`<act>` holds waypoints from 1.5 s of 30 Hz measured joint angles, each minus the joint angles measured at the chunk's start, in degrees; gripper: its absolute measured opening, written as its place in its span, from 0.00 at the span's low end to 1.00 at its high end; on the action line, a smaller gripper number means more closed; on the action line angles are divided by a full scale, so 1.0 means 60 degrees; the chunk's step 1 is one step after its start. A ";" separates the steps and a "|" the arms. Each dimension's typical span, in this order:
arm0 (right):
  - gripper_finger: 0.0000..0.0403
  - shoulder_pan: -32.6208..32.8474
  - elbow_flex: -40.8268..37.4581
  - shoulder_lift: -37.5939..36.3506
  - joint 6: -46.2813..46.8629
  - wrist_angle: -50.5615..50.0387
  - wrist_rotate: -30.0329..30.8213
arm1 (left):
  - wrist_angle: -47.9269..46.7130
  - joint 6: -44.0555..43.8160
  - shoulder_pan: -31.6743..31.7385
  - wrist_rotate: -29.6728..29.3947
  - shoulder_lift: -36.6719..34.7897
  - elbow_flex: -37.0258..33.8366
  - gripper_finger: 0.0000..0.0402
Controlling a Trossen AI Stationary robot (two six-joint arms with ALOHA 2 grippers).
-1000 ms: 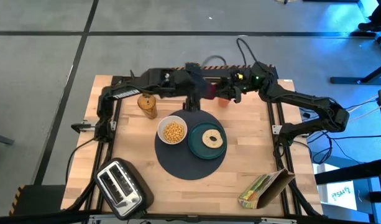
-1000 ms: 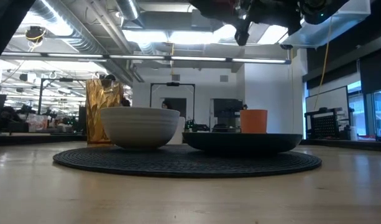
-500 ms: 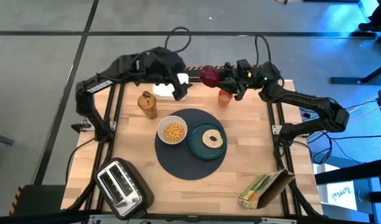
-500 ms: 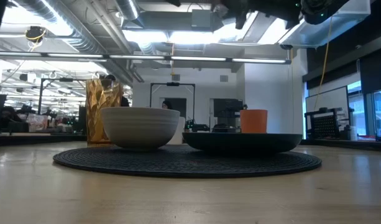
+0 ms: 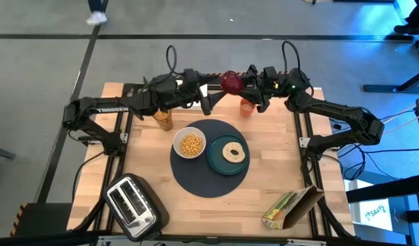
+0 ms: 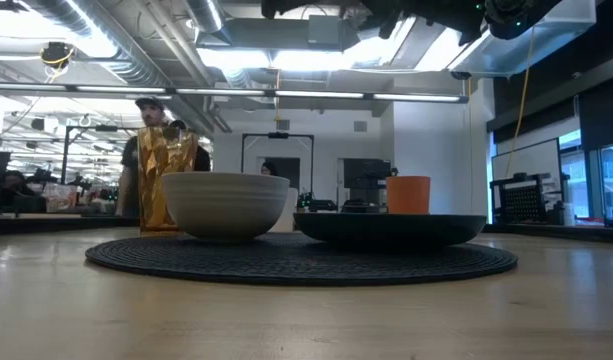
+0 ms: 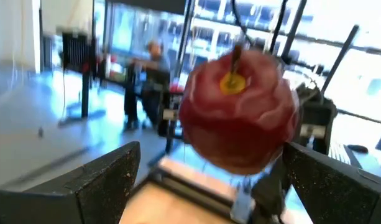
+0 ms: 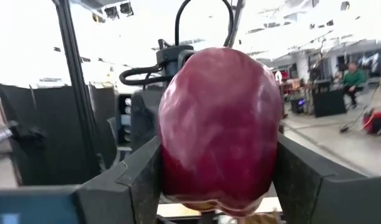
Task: Arrange a breakfast setting
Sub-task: Put the red apple on the green plate
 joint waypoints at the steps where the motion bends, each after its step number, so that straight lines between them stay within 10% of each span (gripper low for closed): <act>1: 0.56 0.0000 0.0000 0.0000 -0.0222 -0.0006 -0.0001 | 0.0443 0.0205 -0.0019 0.0000 0.0028 -0.0148 0.97; 45: 0.58 -0.0015 0.0007 -0.0007 -0.4907 -0.0604 0.1171 | 0.4400 -0.0441 0.0334 -0.0116 0.1375 -0.0356 0.93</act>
